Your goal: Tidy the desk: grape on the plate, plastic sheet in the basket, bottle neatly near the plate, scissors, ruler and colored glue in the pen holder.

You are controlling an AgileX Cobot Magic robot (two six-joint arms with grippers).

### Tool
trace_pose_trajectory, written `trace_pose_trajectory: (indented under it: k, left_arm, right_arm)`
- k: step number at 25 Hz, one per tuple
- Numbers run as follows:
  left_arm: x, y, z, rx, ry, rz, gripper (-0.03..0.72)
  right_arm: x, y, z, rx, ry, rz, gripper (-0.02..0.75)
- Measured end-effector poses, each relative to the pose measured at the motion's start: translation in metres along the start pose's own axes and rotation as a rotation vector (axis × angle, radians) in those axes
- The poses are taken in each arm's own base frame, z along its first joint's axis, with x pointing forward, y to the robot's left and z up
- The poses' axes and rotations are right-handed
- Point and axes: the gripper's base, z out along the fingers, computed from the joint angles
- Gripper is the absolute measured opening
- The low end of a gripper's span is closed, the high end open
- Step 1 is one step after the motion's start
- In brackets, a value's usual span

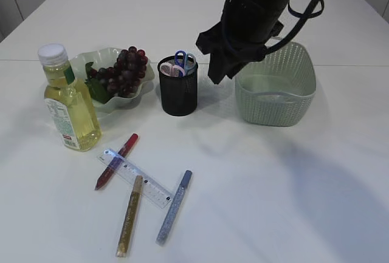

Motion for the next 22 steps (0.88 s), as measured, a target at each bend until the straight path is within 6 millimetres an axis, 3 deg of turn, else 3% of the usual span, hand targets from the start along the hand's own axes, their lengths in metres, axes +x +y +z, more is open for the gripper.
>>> trace_pose_trajectory:
  k: [5,10,17,22]
  left_arm:
    - [-0.002,0.002,-0.028,0.044,-0.048,-0.024,0.243]
    - [-0.001,0.012,-0.076,0.076,-0.137,-0.052,0.243]
    - [0.012,0.024,-0.144,0.141,-0.246,-0.087,0.243]
    - [0.048,0.034,-0.172,0.142,-0.218,-0.131,0.243]
  right_arm:
    - [0.002,-0.001,-0.008,0.037,0.007,0.094,0.275]
    - [0.003,0.009,-0.027,0.039,-0.031,0.11,0.315]
    - [0.0,0.055,-0.034,0.016,-0.045,-0.001,0.419]
    - [0.0,0.091,-0.028,0.001,-0.026,-0.092,0.426]
